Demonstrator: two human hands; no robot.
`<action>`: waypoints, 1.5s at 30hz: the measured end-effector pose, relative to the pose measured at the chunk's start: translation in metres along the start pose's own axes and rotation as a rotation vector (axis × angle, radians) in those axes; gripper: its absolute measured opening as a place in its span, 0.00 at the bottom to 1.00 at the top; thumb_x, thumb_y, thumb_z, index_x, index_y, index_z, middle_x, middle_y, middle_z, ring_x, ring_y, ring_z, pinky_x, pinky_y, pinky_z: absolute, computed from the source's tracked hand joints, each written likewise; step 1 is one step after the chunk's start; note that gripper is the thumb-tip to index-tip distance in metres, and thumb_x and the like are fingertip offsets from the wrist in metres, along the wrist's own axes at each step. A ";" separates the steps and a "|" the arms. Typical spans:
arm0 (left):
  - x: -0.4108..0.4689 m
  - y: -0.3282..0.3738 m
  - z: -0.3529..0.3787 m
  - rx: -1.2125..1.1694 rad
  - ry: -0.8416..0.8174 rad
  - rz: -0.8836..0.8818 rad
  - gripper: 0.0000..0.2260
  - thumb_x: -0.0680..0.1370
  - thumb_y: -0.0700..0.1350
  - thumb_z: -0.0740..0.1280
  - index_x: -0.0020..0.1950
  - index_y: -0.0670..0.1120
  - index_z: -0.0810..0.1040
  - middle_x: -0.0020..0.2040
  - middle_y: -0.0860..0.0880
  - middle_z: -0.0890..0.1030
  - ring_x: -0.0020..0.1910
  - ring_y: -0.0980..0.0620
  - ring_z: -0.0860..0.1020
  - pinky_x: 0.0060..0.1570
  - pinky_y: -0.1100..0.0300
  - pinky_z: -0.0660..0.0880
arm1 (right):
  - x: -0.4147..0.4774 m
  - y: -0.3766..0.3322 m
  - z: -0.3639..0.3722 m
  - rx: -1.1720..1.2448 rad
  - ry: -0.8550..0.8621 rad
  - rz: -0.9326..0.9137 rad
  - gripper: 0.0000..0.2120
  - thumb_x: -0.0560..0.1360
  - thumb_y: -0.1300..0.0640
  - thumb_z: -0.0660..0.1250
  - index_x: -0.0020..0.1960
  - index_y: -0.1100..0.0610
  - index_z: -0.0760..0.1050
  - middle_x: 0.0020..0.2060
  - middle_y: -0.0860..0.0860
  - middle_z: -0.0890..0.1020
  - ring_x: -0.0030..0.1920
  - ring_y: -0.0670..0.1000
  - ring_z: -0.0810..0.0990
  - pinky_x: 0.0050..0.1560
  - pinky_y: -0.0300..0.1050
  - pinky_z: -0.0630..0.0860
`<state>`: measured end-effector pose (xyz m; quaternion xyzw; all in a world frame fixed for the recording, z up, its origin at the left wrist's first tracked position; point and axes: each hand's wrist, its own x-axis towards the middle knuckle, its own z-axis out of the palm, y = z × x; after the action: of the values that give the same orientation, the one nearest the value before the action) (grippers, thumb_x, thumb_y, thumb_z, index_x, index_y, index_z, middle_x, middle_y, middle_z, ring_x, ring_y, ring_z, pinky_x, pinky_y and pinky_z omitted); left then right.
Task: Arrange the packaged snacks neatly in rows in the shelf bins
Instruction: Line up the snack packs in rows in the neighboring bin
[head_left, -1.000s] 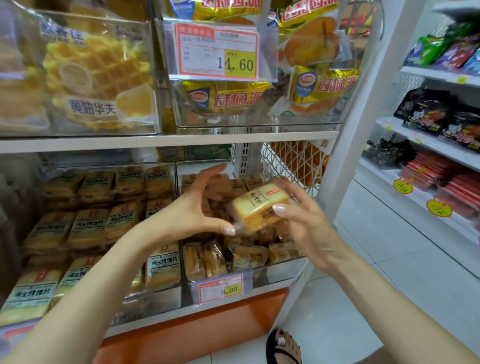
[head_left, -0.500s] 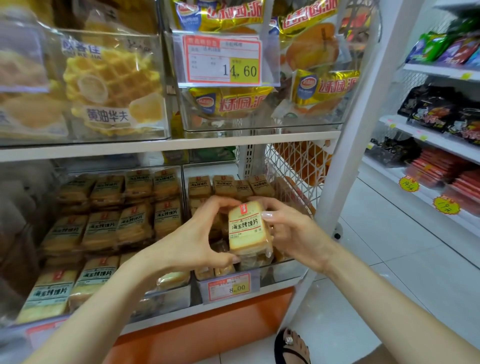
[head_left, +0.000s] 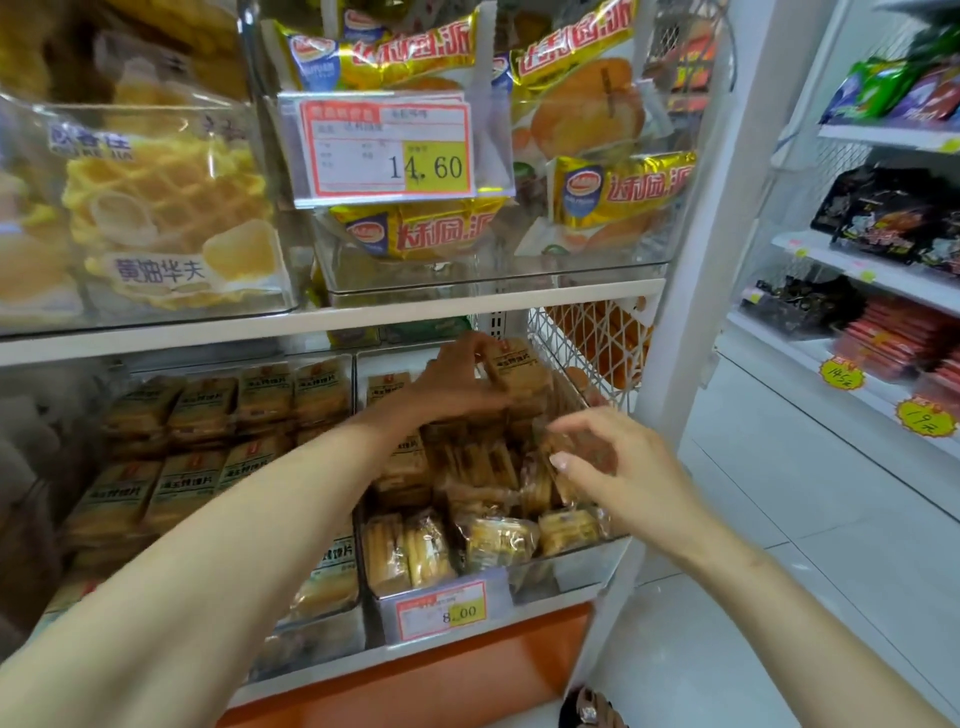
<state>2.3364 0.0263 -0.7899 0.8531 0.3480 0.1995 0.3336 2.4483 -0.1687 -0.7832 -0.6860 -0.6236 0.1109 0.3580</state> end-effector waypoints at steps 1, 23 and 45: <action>0.013 -0.006 0.005 0.074 -0.007 -0.009 0.32 0.68 0.51 0.75 0.67 0.50 0.63 0.64 0.48 0.68 0.64 0.49 0.66 0.63 0.55 0.63 | -0.001 0.003 -0.001 -0.025 -0.035 -0.001 0.09 0.75 0.52 0.66 0.53 0.40 0.72 0.50 0.34 0.73 0.49 0.30 0.70 0.43 0.23 0.65; 0.039 -0.059 -0.015 0.679 -0.210 -0.142 0.37 0.70 0.60 0.70 0.72 0.50 0.58 0.75 0.45 0.54 0.75 0.44 0.49 0.70 0.43 0.48 | 0.003 0.013 -0.003 -0.302 -0.260 -0.032 0.21 0.76 0.46 0.63 0.68 0.46 0.66 0.62 0.42 0.67 0.64 0.44 0.65 0.63 0.40 0.66; 0.045 -0.034 0.005 0.741 -0.160 -0.163 0.37 0.72 0.65 0.64 0.73 0.46 0.58 0.76 0.44 0.54 0.75 0.42 0.48 0.71 0.42 0.46 | 0.001 0.016 0.012 -0.304 -0.264 0.037 0.32 0.76 0.45 0.63 0.74 0.50 0.53 0.69 0.47 0.62 0.68 0.47 0.62 0.66 0.41 0.64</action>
<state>2.3540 0.0750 -0.8126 0.8982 0.4361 -0.0342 0.0437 2.4531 -0.1630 -0.8018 -0.7230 -0.6620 0.1108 0.1634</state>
